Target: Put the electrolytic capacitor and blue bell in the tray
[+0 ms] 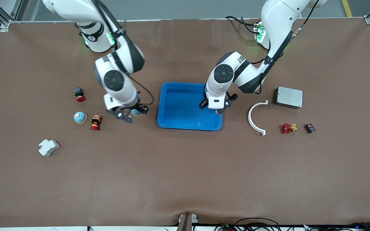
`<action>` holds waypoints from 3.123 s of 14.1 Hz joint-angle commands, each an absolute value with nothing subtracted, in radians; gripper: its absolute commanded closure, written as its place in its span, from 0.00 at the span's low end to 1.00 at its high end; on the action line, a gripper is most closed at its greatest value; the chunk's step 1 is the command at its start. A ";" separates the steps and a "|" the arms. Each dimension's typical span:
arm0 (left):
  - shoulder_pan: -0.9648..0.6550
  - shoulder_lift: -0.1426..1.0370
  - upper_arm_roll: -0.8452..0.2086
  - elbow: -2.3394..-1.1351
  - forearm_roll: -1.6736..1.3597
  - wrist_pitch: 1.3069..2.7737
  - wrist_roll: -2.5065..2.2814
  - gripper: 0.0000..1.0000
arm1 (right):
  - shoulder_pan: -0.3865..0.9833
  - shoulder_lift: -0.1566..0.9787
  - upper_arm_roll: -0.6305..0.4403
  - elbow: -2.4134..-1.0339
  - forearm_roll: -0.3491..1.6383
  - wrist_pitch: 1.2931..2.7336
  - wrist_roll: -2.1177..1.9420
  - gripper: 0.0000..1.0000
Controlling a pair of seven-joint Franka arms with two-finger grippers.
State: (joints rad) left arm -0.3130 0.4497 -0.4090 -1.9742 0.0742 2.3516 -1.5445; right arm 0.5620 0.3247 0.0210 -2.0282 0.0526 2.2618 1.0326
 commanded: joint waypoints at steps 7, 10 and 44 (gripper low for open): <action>0.067 0.204 -0.413 -1.956 0.103 2.060 -1.079 0.00 | 0.747 0.325 0.006 -2.057 0.127 2.414 1.301 1.00; 0.167 0.212 -0.411 -1.973 0.106 2.057 -0.941 0.00 | 0.776 0.368 0.006 -2.066 0.127 2.474 1.348 1.00; 0.552 0.491 -0.423 -2.045 0.543 2.414 -0.730 1.00 | 0.910 0.561 0.000 -1.971 0.112 2.508 1.545 0.00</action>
